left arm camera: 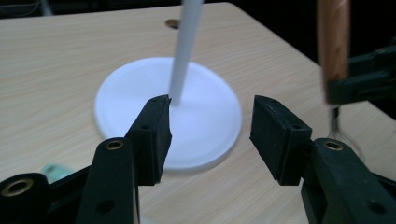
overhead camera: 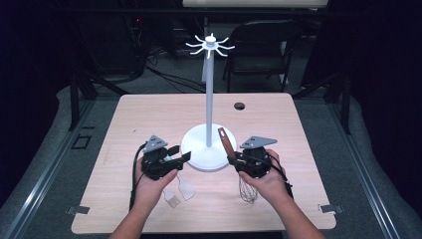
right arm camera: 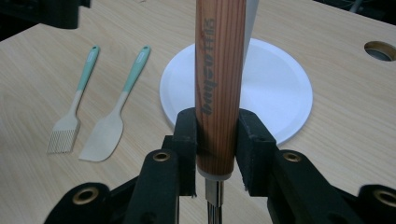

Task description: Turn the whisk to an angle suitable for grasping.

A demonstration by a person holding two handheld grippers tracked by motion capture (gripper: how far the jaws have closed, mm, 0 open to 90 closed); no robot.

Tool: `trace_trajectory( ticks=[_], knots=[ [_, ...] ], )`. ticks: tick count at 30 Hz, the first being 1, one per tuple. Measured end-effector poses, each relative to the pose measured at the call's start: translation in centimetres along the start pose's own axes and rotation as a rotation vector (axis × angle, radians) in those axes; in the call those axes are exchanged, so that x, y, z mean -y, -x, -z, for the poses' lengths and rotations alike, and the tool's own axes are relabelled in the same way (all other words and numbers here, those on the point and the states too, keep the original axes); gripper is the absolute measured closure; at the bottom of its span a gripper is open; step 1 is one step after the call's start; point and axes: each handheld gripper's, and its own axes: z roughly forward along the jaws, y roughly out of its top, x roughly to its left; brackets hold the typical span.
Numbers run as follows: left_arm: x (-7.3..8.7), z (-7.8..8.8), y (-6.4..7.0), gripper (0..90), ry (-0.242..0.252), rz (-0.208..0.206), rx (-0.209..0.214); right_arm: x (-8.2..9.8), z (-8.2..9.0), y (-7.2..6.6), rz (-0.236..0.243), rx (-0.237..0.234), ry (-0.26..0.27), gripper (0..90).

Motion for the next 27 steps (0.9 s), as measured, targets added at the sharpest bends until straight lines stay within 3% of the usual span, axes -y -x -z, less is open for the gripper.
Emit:
trace_trajectory(
  ticks=[6, 9, 15, 24, 27],
  knots=[
    [-2.2, -2.8, 3.0, 47.6, 0.009, -0.015, 0.094, 0.0, -0.1, -0.5, 0.020, -0.003, 0.017, 70.9],
    [-2.8, -3.7, 3.6, 45.9, 0.019, 0.008, 0.122, 0.0, -0.1, -0.6, 0.028, 0.001, 0.016, 70.9],
    [-3.4, -4.9, 4.6, 47.1, 0.019, 0.027, 0.152, 0.1, -0.2, -1.0, 0.039, -0.010, 0.043, 70.9],
    [-3.6, -5.5, 5.1, 62.3, 0.025, 0.032, 0.147, 0.1, -0.4, -1.4, 0.057, -0.017, 0.047, 70.8],
    [-3.6, -5.5, 5.1, 63.7, 0.034, 0.028, 0.154, 0.1, -0.4, -1.2, 0.049, -0.023, 0.053, 70.6]
  ],
)
